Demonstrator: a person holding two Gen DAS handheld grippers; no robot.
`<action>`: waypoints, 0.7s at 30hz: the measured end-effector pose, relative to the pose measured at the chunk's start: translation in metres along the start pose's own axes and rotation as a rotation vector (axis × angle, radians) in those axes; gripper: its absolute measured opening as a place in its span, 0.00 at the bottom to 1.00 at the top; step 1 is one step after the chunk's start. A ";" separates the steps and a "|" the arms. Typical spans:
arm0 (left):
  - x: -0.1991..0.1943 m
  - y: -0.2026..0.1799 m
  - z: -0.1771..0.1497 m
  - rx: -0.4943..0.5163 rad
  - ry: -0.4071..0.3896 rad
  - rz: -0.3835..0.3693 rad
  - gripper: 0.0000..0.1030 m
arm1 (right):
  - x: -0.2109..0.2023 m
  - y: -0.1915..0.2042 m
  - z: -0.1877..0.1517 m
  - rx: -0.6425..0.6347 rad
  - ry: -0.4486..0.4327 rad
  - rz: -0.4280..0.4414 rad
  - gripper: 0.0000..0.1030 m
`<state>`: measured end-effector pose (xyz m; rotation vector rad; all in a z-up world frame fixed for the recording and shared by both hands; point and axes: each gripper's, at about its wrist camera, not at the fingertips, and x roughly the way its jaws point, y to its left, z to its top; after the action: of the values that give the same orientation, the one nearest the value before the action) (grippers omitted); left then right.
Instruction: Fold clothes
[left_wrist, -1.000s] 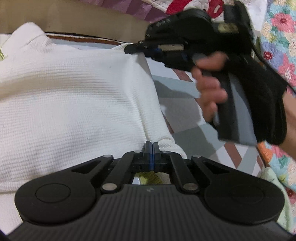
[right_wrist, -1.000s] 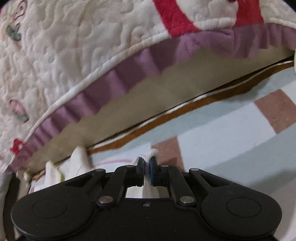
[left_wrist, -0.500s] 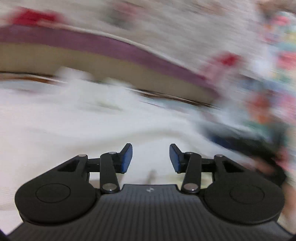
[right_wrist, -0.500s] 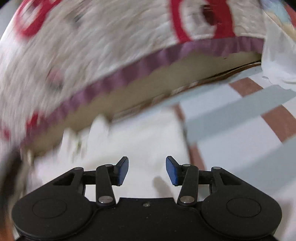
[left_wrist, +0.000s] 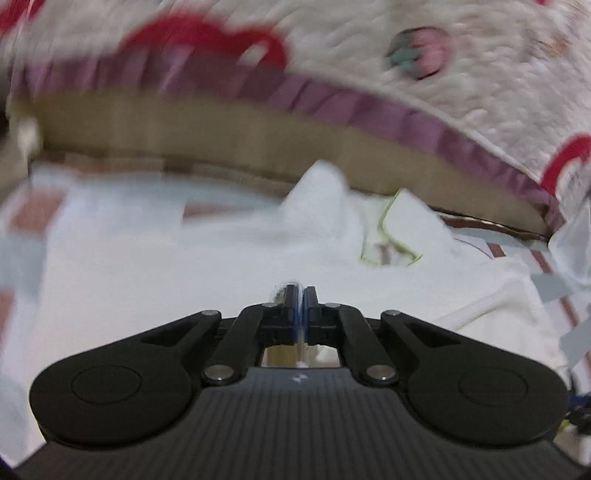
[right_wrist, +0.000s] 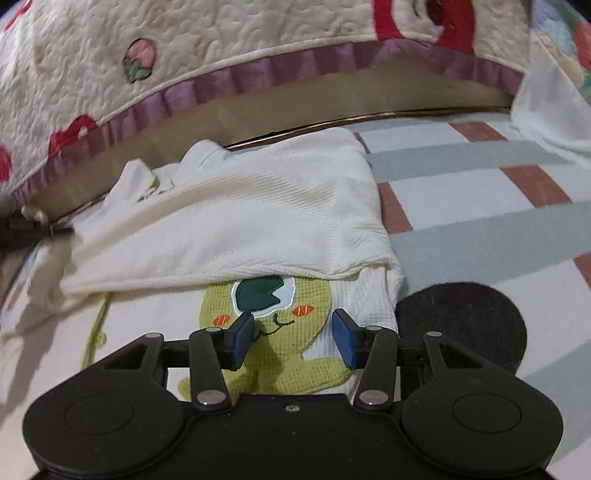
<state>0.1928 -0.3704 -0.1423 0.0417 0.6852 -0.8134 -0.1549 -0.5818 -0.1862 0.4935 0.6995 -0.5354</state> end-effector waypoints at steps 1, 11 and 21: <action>-0.016 -0.003 0.004 0.008 -0.082 0.014 0.02 | 0.000 0.002 -0.002 -0.021 -0.003 -0.003 0.51; -0.023 0.054 -0.024 -0.251 0.081 0.122 0.31 | 0.005 0.017 -0.006 -0.080 -0.003 -0.066 0.52; -0.050 0.035 -0.025 0.089 0.278 0.170 0.45 | 0.008 0.020 -0.004 -0.107 0.019 -0.085 0.52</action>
<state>0.1789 -0.3056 -0.1403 0.2945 0.8940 -0.6802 -0.1395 -0.5667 -0.1891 0.3704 0.7658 -0.5700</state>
